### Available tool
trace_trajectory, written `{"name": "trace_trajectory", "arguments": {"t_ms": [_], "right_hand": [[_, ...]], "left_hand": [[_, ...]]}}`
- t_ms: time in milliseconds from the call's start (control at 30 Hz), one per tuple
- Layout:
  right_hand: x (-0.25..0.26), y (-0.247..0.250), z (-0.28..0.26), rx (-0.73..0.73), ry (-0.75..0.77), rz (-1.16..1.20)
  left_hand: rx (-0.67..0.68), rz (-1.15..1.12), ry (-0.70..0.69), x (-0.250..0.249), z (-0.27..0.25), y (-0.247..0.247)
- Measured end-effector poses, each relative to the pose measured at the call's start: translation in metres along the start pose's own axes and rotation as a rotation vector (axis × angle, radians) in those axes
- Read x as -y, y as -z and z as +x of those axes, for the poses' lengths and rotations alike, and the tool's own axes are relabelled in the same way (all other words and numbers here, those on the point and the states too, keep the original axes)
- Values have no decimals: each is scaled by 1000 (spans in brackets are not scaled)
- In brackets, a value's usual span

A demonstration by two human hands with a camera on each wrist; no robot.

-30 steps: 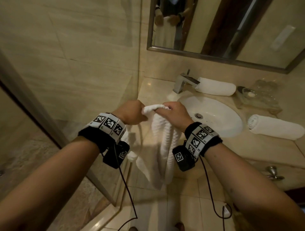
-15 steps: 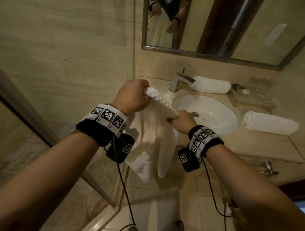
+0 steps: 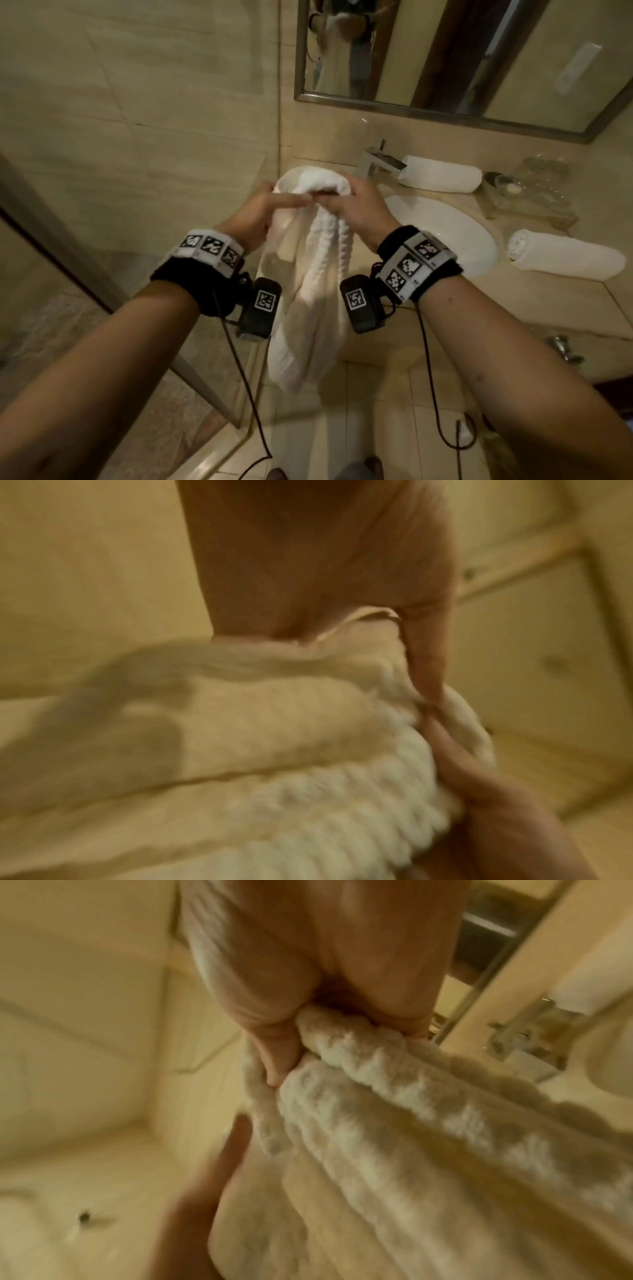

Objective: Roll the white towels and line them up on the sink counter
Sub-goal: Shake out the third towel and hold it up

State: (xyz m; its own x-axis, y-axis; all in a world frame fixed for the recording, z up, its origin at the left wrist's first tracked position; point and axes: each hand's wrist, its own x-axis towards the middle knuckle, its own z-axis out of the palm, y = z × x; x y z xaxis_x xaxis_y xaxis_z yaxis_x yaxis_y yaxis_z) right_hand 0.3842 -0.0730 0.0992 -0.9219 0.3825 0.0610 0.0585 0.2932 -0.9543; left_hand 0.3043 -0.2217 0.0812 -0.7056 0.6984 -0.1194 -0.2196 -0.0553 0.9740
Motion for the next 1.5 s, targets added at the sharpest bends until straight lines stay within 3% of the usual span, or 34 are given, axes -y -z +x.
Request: {"name": "trace_trajectory", "arguments": {"t_ms": [67,133,233,333,367,433,500,633,733,833,933,1033,1133,1200,1300,1400,1500], "right_hand": [[5,8,3,-25,-25,175],[8,12,5,-41,-21,268],[4,12,7,-136,-51,233],[-6,15,15,-345,-97,-128],[-8,15,14,-321,-57,-222],[-10,13,11,-58,74,-357],[-8,8,6,181,99,-532],[-13,7,4,184,84,-873],[-28,10,2,70,4,-672],[-37,17,1,-22,-103,-333],[-38,20,-2,-23,-225,-30],[-42,18,-5,-10,-265,-41],[-50,16,-4,-49,-302,-81],[-54,19,-2,-110,-319,-164],[-57,24,3,-220,-236,-458],[-65,30,12,-321,-215,-726],[-69,32,20,-396,-209,-739]], "left_hand": [[156,40,161,14,-6,10],[85,305,178,26,-6,5],[-187,552,-53,35,4,0],[-180,730,-238,22,9,4],[-120,821,-275,17,12,2],[2,1019,-338,8,14,-11],[57,1069,-365,2,13,-22],[37,925,-263,-6,16,-20],[44,997,-38,-5,17,-8],[125,1461,159,16,11,11],[41,1594,271,36,4,25],[-20,1608,241,32,5,26],[-315,1555,125,10,8,22],[-496,1498,-18,-5,11,16],[-638,1439,-158,-23,14,11],[-662,1394,-187,-29,19,15],[-628,1417,-163,-27,28,19]]}}
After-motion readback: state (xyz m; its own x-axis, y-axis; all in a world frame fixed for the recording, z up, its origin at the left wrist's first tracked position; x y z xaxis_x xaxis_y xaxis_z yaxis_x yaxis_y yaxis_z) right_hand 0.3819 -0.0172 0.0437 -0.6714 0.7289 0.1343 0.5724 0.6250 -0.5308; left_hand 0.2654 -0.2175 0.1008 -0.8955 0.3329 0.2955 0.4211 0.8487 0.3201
